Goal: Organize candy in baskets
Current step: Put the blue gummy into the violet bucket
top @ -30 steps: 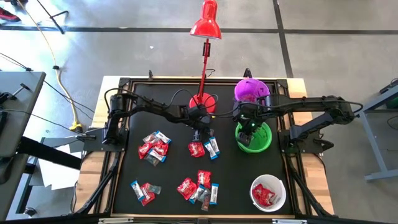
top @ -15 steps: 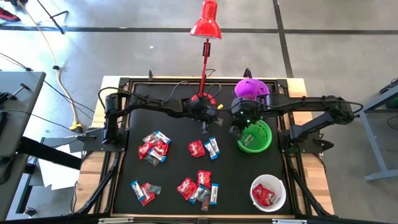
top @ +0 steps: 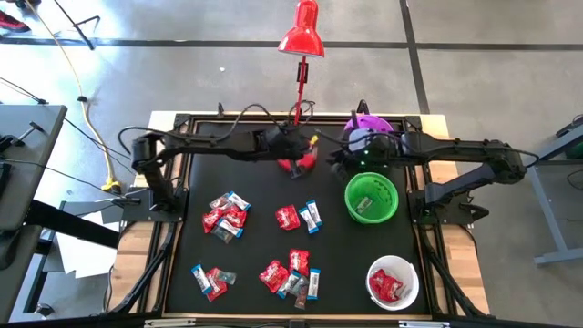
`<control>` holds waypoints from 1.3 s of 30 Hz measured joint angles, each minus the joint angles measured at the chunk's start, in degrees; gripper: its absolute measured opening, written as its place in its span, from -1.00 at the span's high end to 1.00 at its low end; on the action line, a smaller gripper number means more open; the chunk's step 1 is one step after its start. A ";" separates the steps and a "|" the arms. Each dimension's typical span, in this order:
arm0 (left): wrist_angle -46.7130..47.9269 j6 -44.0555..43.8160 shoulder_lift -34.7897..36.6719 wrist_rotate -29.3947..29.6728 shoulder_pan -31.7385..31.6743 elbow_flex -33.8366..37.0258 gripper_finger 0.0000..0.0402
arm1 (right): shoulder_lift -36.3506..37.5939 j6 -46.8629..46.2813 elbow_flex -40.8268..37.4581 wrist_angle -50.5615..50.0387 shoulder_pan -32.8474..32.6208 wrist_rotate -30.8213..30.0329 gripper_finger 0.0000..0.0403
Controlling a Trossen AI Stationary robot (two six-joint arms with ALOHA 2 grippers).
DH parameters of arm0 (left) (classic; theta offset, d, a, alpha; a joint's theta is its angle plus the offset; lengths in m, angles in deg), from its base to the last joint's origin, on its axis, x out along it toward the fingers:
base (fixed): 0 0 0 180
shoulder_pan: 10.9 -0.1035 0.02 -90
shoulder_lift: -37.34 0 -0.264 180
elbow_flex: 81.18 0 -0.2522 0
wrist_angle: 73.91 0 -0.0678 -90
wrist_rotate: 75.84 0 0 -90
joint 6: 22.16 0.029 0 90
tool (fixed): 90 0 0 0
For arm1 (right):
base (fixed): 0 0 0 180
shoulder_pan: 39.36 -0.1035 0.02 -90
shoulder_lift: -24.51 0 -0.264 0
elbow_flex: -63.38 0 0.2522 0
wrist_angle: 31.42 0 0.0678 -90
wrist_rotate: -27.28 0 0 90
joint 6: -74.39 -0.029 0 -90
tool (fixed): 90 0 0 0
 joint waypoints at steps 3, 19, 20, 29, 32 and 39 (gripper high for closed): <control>-0.07 -0.19 3.57 1.56 -0.06 -0.01 1.00 | -0.02 1.45 0.00 3.04 0.14 -1.19 0.42; -1.59 -3.83 14.75 5.77 3.55 -0.06 1.00 | -0.07 3.67 0.00 22.22 2.14 -3.41 0.42; -1.87 -3.81 14.75 6.71 3.96 -0.03 1.00 | -0.07 3.37 0.00 22.95 2.14 -3.15 0.42; -5.71 -2.86 14.78 10.79 6.50 -0.03 1.00 | -0.07 0.16 0.00 22.92 1.85 -0.74 0.42; -6.62 -2.85 14.78 10.81 7.50 -0.03 1.00 | -0.09 0.14 0.00 22.92 1.79 -0.70 0.42; -8.82 -2.75 14.78 10.98 9.59 0.01 1.00 | -0.09 0.33 0.00 22.92 1.79 -0.74 0.41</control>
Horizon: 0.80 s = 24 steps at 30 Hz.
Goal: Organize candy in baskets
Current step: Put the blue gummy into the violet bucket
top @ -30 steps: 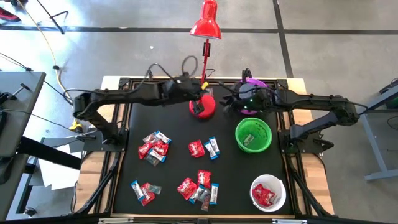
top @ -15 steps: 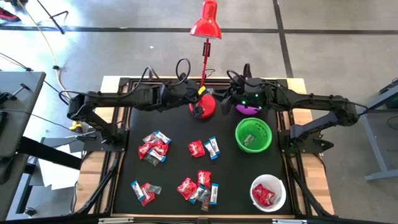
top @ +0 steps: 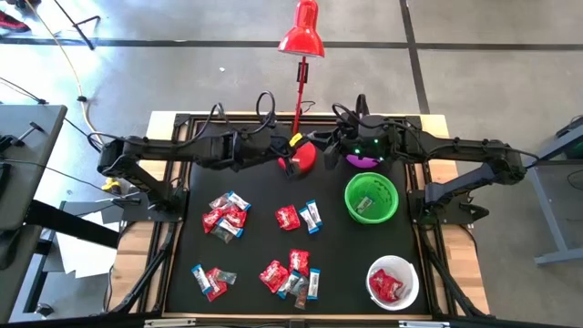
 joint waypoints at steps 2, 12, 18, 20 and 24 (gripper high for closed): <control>0.23 0.01 0.00 1.03 0.28 0.00 1.00 | 0.00 0.08 0.00 -0.04 0.00 0.02 0.41; 3.17 1.80 0.00 9.33 0.39 0.00 1.00 | 2.48 1.09 0.00 -0.77 0.07 -0.01 0.41; 0.19 1.91 0.00 8.01 1.67 0.00 1.00 | 2.62 -1.07 0.00 -4.13 0.30 -1.29 0.41; -1.13 2.00 0.00 7.95 2.17 0.00 1.00 | 2.51 -1.85 0.00 -5.35 0.52 -1.41 0.41; -1.94 3.50 0.00 6.02 2.52 0.00 1.00 | 2.45 -1.92 0.00 -5.07 0.83 -1.47 0.41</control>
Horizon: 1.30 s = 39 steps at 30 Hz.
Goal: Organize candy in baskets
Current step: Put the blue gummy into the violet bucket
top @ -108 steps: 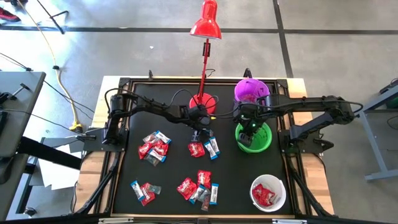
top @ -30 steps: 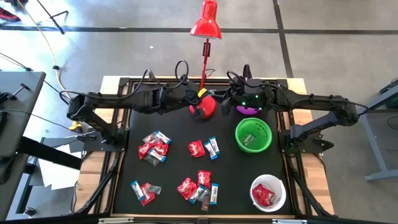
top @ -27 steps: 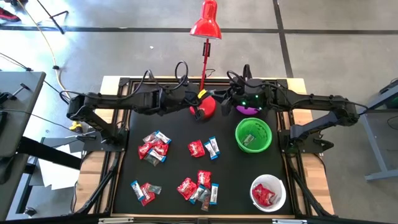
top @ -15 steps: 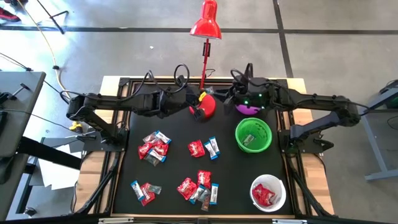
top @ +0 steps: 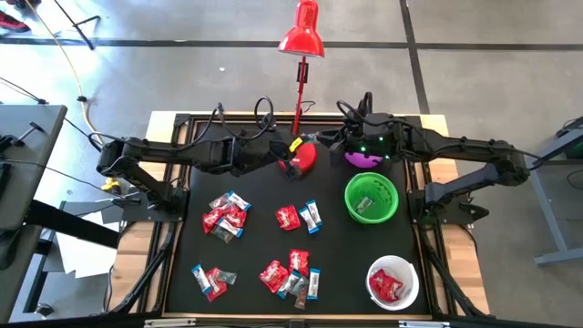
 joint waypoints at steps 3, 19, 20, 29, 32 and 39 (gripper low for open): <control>-0.45 -0.02 0.00 -0.65 0.02 0.00 1.00 | 0.00 0.00 0.00 0.69 0.00 -0.02 0.41; -3.06 1.48 0.00 -1.02 -0.93 0.00 1.00 | 0.02 -1.39 0.00 3.76 -0.28 1.74 0.41; -3.06 1.49 0.02 -1.03 -1.11 0.00 1.00 | 0.00 -1.60 0.00 3.94 -0.26 1.85 0.41; -2.47 1.50 0.02 0.17 -1.04 0.00 1.00 | 0.11 -1.25 0.00 4.58 -0.28 2.36 0.41; -1.57 2.75 0.02 3.15 -0.64 -0.01 1.00 | 0.15 -1.20 0.00 4.58 -0.22 2.34 0.41; -1.69 4.39 0.04 4.15 0.05 -0.02 1.00 | 0.15 -1.29 0.00 4.58 0.24 2.22 0.41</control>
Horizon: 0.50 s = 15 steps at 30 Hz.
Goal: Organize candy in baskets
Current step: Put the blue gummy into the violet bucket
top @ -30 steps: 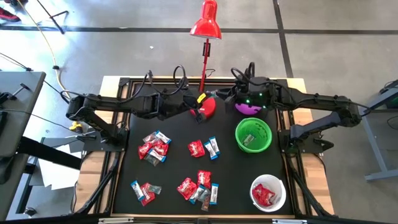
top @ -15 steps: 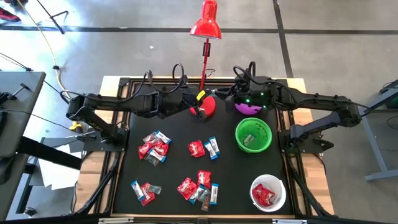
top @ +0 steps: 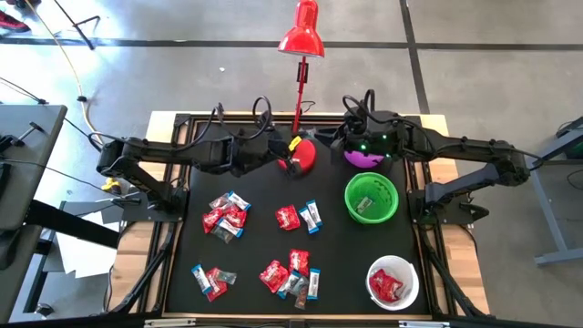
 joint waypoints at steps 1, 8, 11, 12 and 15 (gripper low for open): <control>0.00 0.00 0.00 -0.52 -0.01 0.00 1.00 | 0.00 0.01 0.00 0.00 0.00 -0.05 0.41; -2.25 -0.33 0.00 -2.29 -0.01 0.00 1.00 | 0.00 -0.60 0.00 0.14 0.00 -0.07 0.41; -3.49 0.74 0.02 -2.30 -0.05 0.00 1.00 | 0.02 -1.49 0.00 0.29 0.00 -0.10 0.41; -3.97 1.29 0.02 -2.30 -0.05 0.00 1.00 | 0.02 -1.50 0.00 0.50 0.02 -0.14 0.41; -6.15 2.06 0.05 -3.09 -0.06 0.00 1.00 | 0.04 -1.51 0.00 1.83 -0.04 -0.17 0.41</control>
